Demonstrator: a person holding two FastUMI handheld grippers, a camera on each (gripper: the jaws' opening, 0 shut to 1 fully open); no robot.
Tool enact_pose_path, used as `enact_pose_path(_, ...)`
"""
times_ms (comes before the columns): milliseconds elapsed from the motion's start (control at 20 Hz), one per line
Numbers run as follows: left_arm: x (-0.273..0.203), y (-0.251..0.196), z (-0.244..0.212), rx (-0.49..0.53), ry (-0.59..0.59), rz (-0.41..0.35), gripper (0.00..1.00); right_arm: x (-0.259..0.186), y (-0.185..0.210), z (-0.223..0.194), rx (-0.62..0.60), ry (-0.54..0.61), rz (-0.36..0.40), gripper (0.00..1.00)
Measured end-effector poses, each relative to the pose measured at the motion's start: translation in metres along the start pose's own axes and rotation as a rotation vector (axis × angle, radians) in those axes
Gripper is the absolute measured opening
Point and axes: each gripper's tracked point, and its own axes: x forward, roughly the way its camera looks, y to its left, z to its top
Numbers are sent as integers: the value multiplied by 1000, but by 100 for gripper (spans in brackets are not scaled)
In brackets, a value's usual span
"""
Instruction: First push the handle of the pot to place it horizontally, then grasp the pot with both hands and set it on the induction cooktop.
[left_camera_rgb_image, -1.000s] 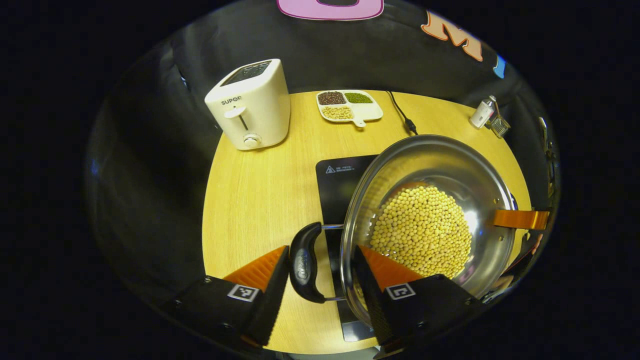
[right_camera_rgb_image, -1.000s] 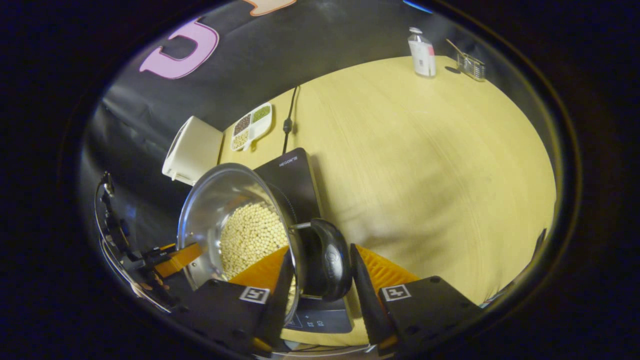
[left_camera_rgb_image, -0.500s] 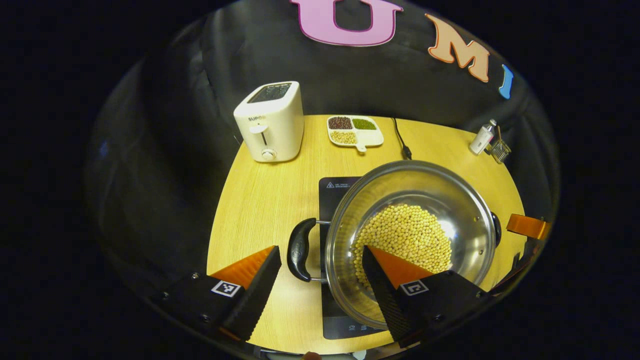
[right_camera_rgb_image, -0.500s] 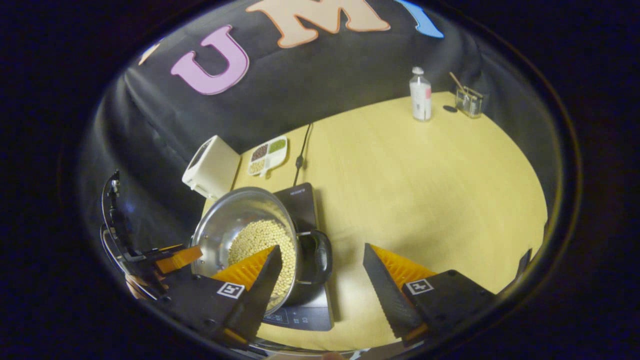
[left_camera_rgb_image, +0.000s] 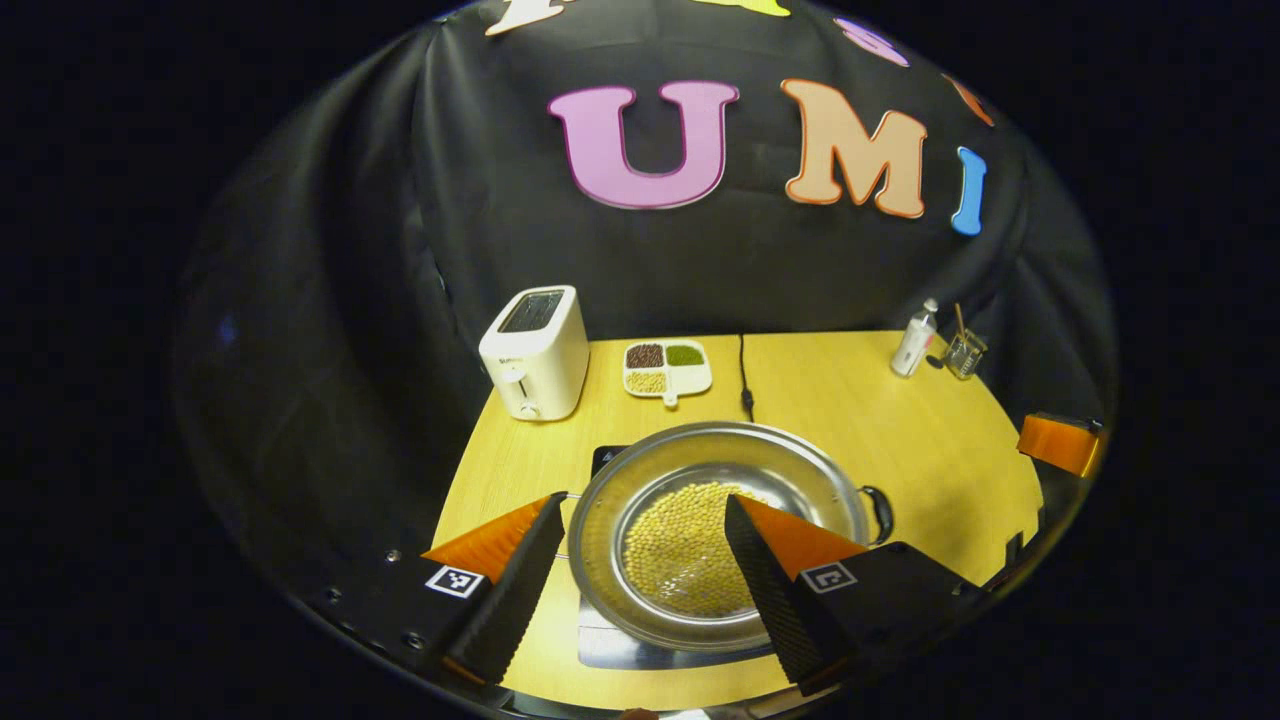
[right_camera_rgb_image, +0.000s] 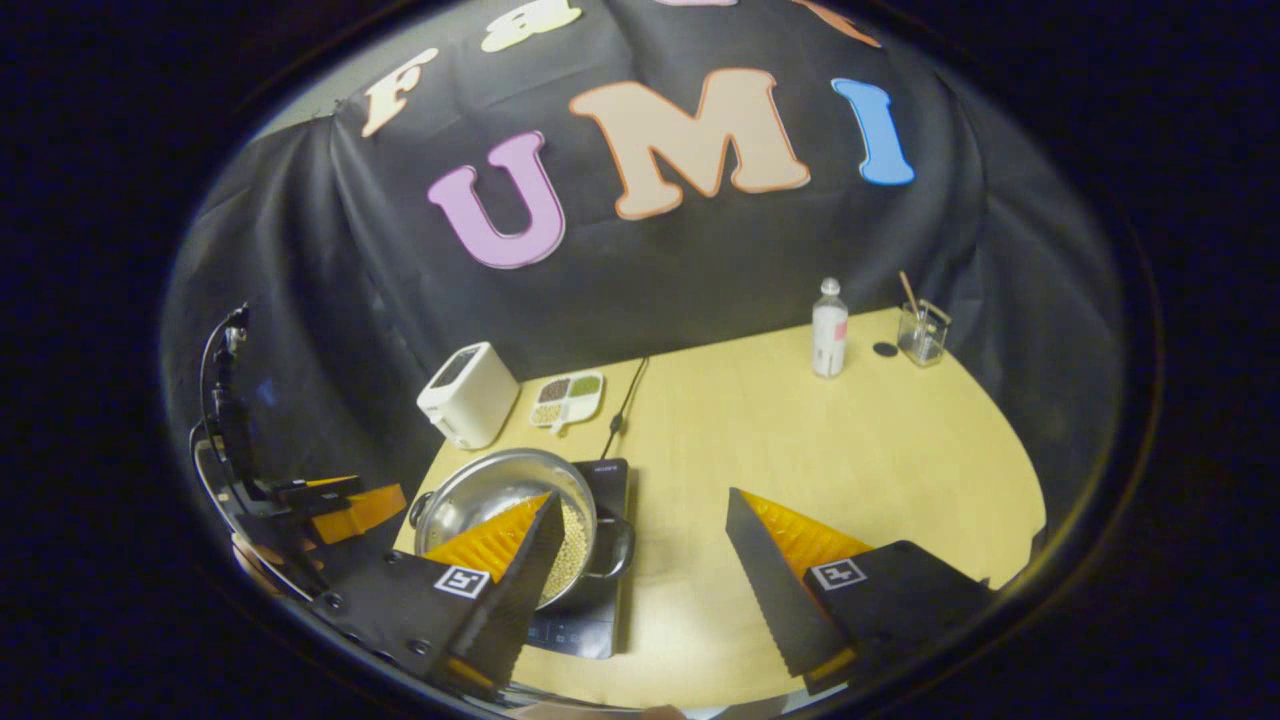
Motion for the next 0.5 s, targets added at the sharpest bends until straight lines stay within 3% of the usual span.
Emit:
enact_pose_path(50, -9, -15, 6, -9, -22, -4, 99, -11, -6, 6, -13, -20, 19, 93)
enact_pose_path(250, -47, -61, 23, -32, -92, 36, 99, -49, -39, 37, -93, -101, 60, 92)
enact_pose_path(400, -73, -93, 39, -48, -148, 71, 99, -79, -55, 63, -155, -192, 98, 92)
enact_pose_path(450, -83, -104, 46, -56, -179, 79, 99, -91, -60, 72, -175, -225, 105, 99)
enact_pose_path(500, -92, -112, 53, -64, -213, 90, 98, -102, -66, 82, -191, -256, 108, 92)
